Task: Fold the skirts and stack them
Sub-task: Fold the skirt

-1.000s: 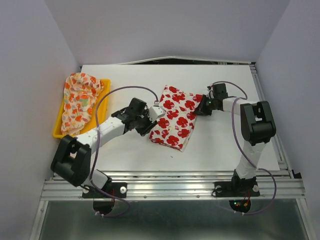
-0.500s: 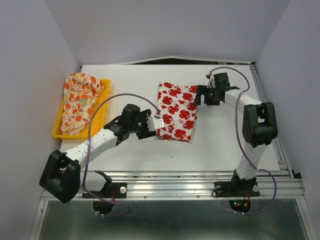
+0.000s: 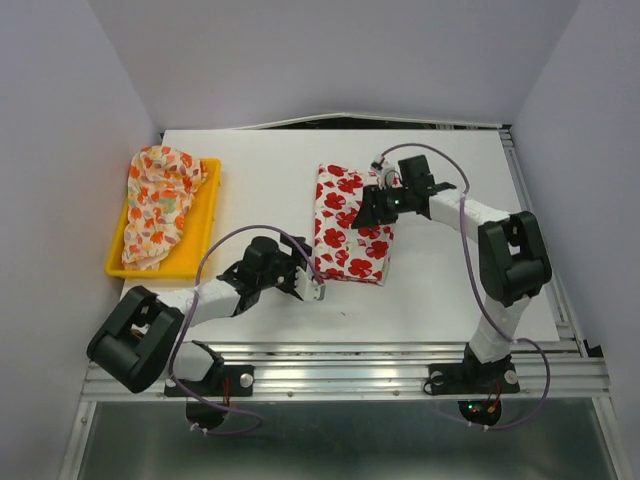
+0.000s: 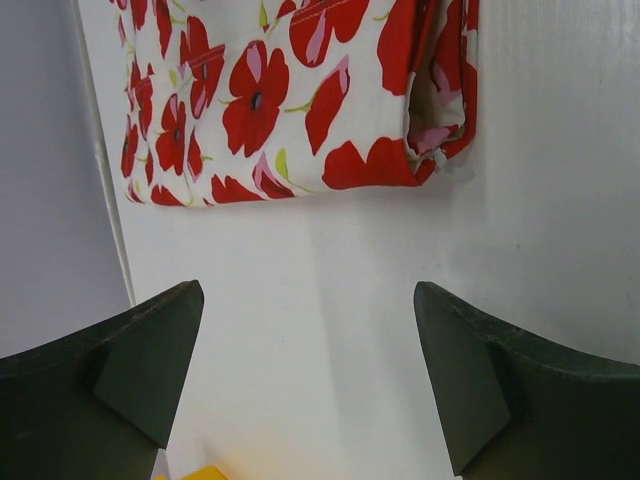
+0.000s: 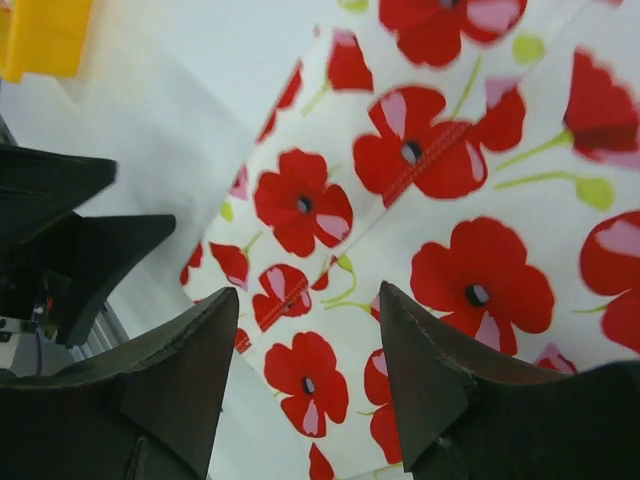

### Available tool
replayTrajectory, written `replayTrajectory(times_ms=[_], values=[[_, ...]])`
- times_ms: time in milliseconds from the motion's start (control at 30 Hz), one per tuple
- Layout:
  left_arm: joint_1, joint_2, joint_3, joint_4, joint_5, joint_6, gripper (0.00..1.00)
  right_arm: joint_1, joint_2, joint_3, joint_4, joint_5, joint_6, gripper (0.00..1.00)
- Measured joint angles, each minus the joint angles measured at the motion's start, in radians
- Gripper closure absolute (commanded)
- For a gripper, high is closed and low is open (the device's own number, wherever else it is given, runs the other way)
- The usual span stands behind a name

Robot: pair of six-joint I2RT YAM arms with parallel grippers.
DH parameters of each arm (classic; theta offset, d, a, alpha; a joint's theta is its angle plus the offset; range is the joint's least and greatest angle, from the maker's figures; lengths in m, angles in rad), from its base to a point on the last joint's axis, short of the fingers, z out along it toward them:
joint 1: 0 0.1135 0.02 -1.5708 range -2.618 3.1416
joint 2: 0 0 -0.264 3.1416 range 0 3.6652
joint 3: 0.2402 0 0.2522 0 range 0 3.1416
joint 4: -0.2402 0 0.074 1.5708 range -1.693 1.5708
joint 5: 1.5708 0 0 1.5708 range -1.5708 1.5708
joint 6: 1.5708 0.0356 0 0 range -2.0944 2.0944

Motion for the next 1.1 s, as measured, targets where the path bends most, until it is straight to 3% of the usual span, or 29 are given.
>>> replayTrajectory(times_ms=[167, 433, 767, 867, 967, 1000, 1033, 1100], values=[[-0.055, 0.086, -0.039, 0.148, 0.016, 0.098, 0.02, -0.007, 0.148, -0.144, 0.042, -0.066, 0.005, 0.4], [-0.182, 0.198, -0.068, 0.315, 0.018, 0.208, 0.01, -0.021, 0.182, -0.151, 0.099, -0.13, 0.038, 0.41], [-0.256, 0.327, 0.07, 0.319, -0.002, 0.135, 0.06, -0.021, 0.203, -0.146, 0.13, -0.165, 0.079, 0.42], [-0.268, 0.393, 0.145, 0.312, -0.029, 0.076, 0.14, -0.021, 0.203, -0.146, 0.13, -0.165, 0.079, 0.42], [-0.269, 0.437, 0.201, 0.301, -0.057, 0.015, 0.29, -0.021, 0.203, -0.146, 0.13, -0.166, 0.079, 0.42], [-0.269, 0.442, 0.21, 0.294, -0.063, 0.002, 0.35, -0.021, 0.203, -0.146, 0.13, -0.166, 0.079, 0.42], [-0.269, 0.441, 0.212, 0.288, -0.066, -0.013, 0.48, -0.021, 0.204, -0.146, 0.131, -0.167, 0.079, 0.42], [-0.268, 0.436, 0.212, 0.273, -0.068, -0.027, 0.57, -0.021, 0.204, -0.146, 0.132, -0.168, 0.079, 0.43]])
